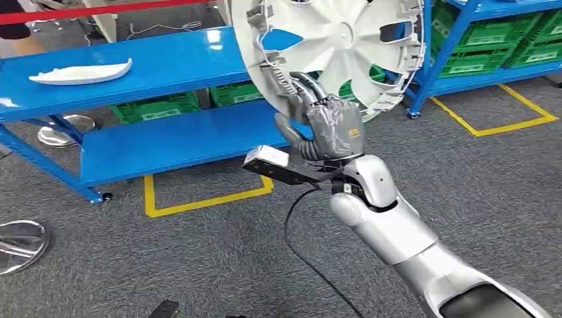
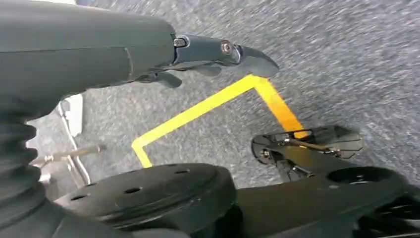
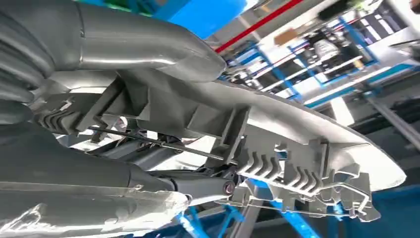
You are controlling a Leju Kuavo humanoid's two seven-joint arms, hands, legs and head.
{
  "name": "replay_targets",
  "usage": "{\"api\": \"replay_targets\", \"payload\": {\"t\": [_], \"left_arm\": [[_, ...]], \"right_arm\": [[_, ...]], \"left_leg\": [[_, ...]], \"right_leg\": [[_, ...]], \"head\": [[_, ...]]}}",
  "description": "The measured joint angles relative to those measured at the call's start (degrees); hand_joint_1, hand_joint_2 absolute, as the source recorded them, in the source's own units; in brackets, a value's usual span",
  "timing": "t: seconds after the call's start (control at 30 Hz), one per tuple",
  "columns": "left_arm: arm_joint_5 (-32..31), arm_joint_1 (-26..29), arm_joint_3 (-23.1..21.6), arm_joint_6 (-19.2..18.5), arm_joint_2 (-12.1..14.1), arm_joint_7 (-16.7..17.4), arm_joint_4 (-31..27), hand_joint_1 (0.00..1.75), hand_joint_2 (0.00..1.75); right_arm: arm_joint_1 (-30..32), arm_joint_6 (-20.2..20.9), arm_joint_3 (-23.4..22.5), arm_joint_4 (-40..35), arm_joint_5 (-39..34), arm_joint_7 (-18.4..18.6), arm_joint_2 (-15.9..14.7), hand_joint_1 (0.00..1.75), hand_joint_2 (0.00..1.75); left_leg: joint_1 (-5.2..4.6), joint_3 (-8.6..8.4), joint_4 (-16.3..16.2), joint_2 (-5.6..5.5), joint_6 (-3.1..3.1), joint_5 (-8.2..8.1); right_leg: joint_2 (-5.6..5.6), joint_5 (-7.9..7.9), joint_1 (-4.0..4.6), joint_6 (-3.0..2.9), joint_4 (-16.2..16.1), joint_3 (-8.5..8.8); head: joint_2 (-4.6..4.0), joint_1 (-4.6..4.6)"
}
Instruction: Take the parts from the cabinet and place them on the table.
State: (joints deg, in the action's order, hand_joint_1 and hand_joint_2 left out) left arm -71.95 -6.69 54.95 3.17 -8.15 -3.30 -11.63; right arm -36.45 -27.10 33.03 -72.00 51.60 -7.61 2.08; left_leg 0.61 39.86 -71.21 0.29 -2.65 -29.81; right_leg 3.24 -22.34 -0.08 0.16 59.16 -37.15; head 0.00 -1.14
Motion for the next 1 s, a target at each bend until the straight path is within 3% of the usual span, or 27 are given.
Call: {"api": "replay_targets", "payload": {"t": [0.03, 0.07, 0.1, 0.13, 0.23, 0.27, 0.3, 0.33, 0.4, 0.43, 0.47, 0.53, 0.57, 0.6, 0.63, 0.73, 0.77, 0.8, 0.83, 0.9, 0.93, 0.97, 1.0], "left_arm": [[-0.04, -0.03, 0.00, 0.00, 0.00, 0.00, -0.02, 0.00, 1.75], [-0.07, -0.02, 0.00, 0.00, 0.00, 0.00, -0.02, 0.00, 1.75], [-0.09, -0.04, 0.00, 0.00, 0.00, 0.00, 0.00, 0.00, 1.75], [-0.13, -0.10, 0.00, 0.00, -0.02, 0.00, 0.00, 0.00, 1.75], [-0.28, -0.07, -0.07, 0.00, 0.02, 0.02, 0.00, 0.00, 1.75], [-0.37, -0.19, -0.09, -0.04, -0.07, 0.02, -0.02, 0.00, 1.75], [-0.46, -0.26, -0.09, -0.04, -0.04, 0.00, -0.02, 0.00, 1.75], [-0.55, -0.21, -0.09, -0.04, -0.05, 0.02, -0.02, 0.00, 1.75], [-0.61, 0.07, -0.09, -0.04, 0.00, 0.02, -0.02, 0.00, 1.75], [-0.61, 0.13, -0.09, -0.02, 0.00, 0.02, -0.02, 0.00, 1.75], [-0.63, 0.10, -0.09, -0.04, 0.00, 0.02, -0.02, 0.00, 1.75], [-0.70, 0.00, -0.11, -0.04, -0.07, 0.02, -0.02, 0.00, 1.75], [-0.72, -0.01, -0.13, -0.04, -0.11, 0.02, -0.02, 0.00, 1.75], [-0.77, 0.00, -0.13, -0.02, -0.07, 0.02, -0.02, 0.00, 1.75], [-0.79, -0.04, -0.13, -0.04, -0.09, 0.02, -0.02, 0.00, 1.75], [-0.83, -0.09, -0.13, -0.02, -0.04, 0.02, -0.02, 0.00, 1.75], [-0.85, -0.21, -0.15, -0.02, -0.04, 0.02, -0.02, 0.00, 1.75], [-0.85, -0.27, -0.15, -0.02, -0.04, 0.02, -0.02, 0.00, 1.75], [-0.85, -0.26, -0.15, -0.02, -0.04, 0.02, -0.02, 0.00, 1.75], [-0.85, -0.12, -0.15, -0.02, -0.04, 0.02, -0.02, 0.00, 1.75], [-0.85, -0.01, -0.15, -0.02, -0.04, 0.02, -0.02, 0.00, 1.75], [-0.83, -0.03, -0.15, -0.02, -0.07, 0.02, -0.02, 0.00, 1.75], [-0.85, -0.13, -0.15, -0.04, -0.04, 0.02, -0.02, 0.00, 1.75]], "right_arm": [[-0.03, -0.02, 0.00, 0.00, 0.00, 0.00, 0.00, 1.75, 1.75], [-0.14, 0.00, -0.04, -0.02, 0.00, 0.00, 0.00, 1.75, 1.75], [-0.31, -0.02, -0.13, -0.02, 0.00, 0.04, 0.00, 1.75, 1.75], [-0.47, -0.04, -0.22, -0.04, 0.04, 0.13, 0.00, 1.75, 1.75], [-0.31, -0.13, -0.61, -0.02, 0.15, 0.22, -0.15, 1.75, 1.75], [-0.17, -0.13, -0.83, -0.02, 0.15, 0.26, -0.22, 1.75, 1.75], [-0.32, -0.13, -1.11, 0.02, 0.22, 0.33, -0.33, 1.75, 1.75], [-0.45, -0.13, -1.18, 0.04, 0.33, 0.33, -0.33, 1.75, 1.75], [-0.37, -0.13, -1.20, 0.07, 0.39, 0.33, -0.33, 1.75, 1.75], [-0.31, -0.13, -1.25, 0.13, 0.39, 0.33, -0.35, 1.75, 1.75], [-0.27, -0.13, -1.35, 0.24, 0.39, 0.37, -0.42, 1.75, 1.75], [-0.30, -0.13, -1.42, 0.24, 0.39, 0.48, -0.46, 1.75, 1.75], [-0.41, -0.13, -1.44, 0.24, 0.44, 0.48, -0.46, 1.75, 1.75], [-0.58, -0.13, -1.44, 0.24, 0.48, 0.48, -0.46, 1.75, 1.75], [-0.66, -0.15, -1.44, 0.22, 0.57, 0.39, -0.46, 1.75, 1.75], [-0.56, -0.13, -1.64, 0.28, 0.63, 0.53, -0.55, 1.75, 1.75], [-0.53, -0.13, -1.75, 0.26, 0.63, 0.53, -0.55, 1.75, 1.75], [-0.61, -0.13, -1.84, 0.26, 0.63, 0.52, -0.55, 1.75, 1.75], [-0.63, -0.13, -1.86, 0.28, 0.66, 0.50, -0.55, 1.75, 1.75], [-0.41, -0.11, -1.86, 0.35, 0.81, 0.50, -0.55, 1.75, 1.75], [-0.35, -0.11, -1.86, 0.48, 0.81, 0.50, -0.55, 1.75, 1.75], [-0.23, -0.11, -1.86, 0.55, 0.81, 0.50, -0.55, 1.75, 1.75], [-0.16, -0.11, -1.86, 0.55, 0.81, 0.52, -0.55, 1.75, 1.75]], "left_leg": [[0.03, -2.33, 4.58, -0.48, 0.22, 2.56], [0.13, -4.76, 9.22, -2.17, 0.44, 4.54], [0.23, -6.05, 12.08, -4.57, 0.74, 4.56], [0.57, -6.48, 13.15, -4.18, 0.63, 3.89], [0.22, -6.10, 13.11, -3.01, 1.60, 4.40], [0.66, -6.16, 13.42, -2.11, 1.95, 4.68], [0.64, -6.15, 13.44, -1.83, 2.27, 4.77], [0.59, -6.13, 13.43, -1.28, 2.45, 4.76], [0.54, -6.11, 13.42, -0.01, 2.49, 4.73], [0.54, -6.11, 13.41, 0.62, 2.49, 4.72], [0.54, -6.13, 13.41, 1.21, 2.48, 4.71], [0.55, -6.30, 13.39, 2.24, 2.24, 4.55], [0.54, -6.51, 13.39, 2.77, 2.02, 4.41], [0.20, -6.59, 13.38, 3.12, 1.71, 4.25], [-0.18, -6.51, 13.07, 3.53, 1.38, 4.13], [-0.10, -6.73, 13.56, 5.02, 0.55, 4.28], [0.10, -6.58, 13.48, 4.47, 0.04, 3.80], [0.18, -6.22, 12.28, 2.24, -0.10, 2.61], [0.16, -4.71, 8.86, 0.92, -0.11, 0.40], [0.14, -0.26, -0.57, 0.12, -0.18, -3.69], [0.13, 1.29, -3.46, 0.04, -0.20, -4.31], [0.13, 1.64, -3.77, -0.04, -0.20, -3.52], [0.18, 0.96, -1.84, -0.09, -0.15, -1.41]], "right_leg": [[0.75, 0.14, -0.03, 0.17, 0.02, -0.03], [1.45, 0.28, -0.11, 0.39, 0.05, -0.08], [2.04, 0.35, 0.28, 0.76, 0.38, -0.49], [2.68, 0.51, 0.19, 1.01, 0.64, -1.12], [4.06, 1.39, -0.22, 2.25, -0.13, -1.57], [3.13, 1.03, -0.15, 2.36, 0.33, -2.11], [-0.02, -0.69, 0.20, 2.79, 2.33, -2.88], [-1.54, -2.99, 0.09, 3.12, 6.18, -4.49], [-2.66, -7.08, -0.12, 3.61, 15.40, -8.41], [-2.82, -7.64, -0.21, 3.77, 17.81, -9.37], [-2.86, -6.85, -0.29, 3.83, 17.19, -8.88], [-3.48, -2.88, -0.29, 3.67, 9.23, -4.28], [-4.69, -0.95, -0.24, 3.52, 4.06, -1.25], [-7.08, -1.33, 0.22, 3.44, 0.79, 0.46], [-6.11, -0.95, 0.24, 2.40, 0.44, 0.73], [-4.49, -0.89, 0.51, 1.44, 0.64, -0.01], [-3.99, -0.56, -0.01, 0.89, 0.14, 0.24], [-3.48, -0.43, -0.09, 0.66, 0.05, 0.22], [-3.16, -0.37, -0.15, 0.21, 0.02, 0.20], [-1.95, -0.36, -0.12, 0.04, 0.02, 0.19], [-1.30, -0.35, -0.11, 0.02, 0.04, 0.19], [-0.67, -0.34, -0.12, 0.02, 0.05, 0.20], [0.03, -0.32, -0.17, 0.04, 0.10, 0.21]], "head": [[0.00, 0.02], [0.00, 0.04], [0.00, 0.02], [0.00, -0.07], [-0.02, -0.07], [0.00, 0.18], [0.00, -0.98], [0.00, -1.25], [0.00, -1.27], [0.00, -1.18], [-0.02, -1.20], [-0.02, -1.20], [0.00, -1.22], [-0.02, -1.22], [0.00, -1.07], [0.00, -1.16], [0.00, -1.07], [0.00, -0.94], [0.00, -0.79], [0.00, -0.55], [-0.02, -0.50], [-0.02, -0.50], [0.00, -0.50]]}}
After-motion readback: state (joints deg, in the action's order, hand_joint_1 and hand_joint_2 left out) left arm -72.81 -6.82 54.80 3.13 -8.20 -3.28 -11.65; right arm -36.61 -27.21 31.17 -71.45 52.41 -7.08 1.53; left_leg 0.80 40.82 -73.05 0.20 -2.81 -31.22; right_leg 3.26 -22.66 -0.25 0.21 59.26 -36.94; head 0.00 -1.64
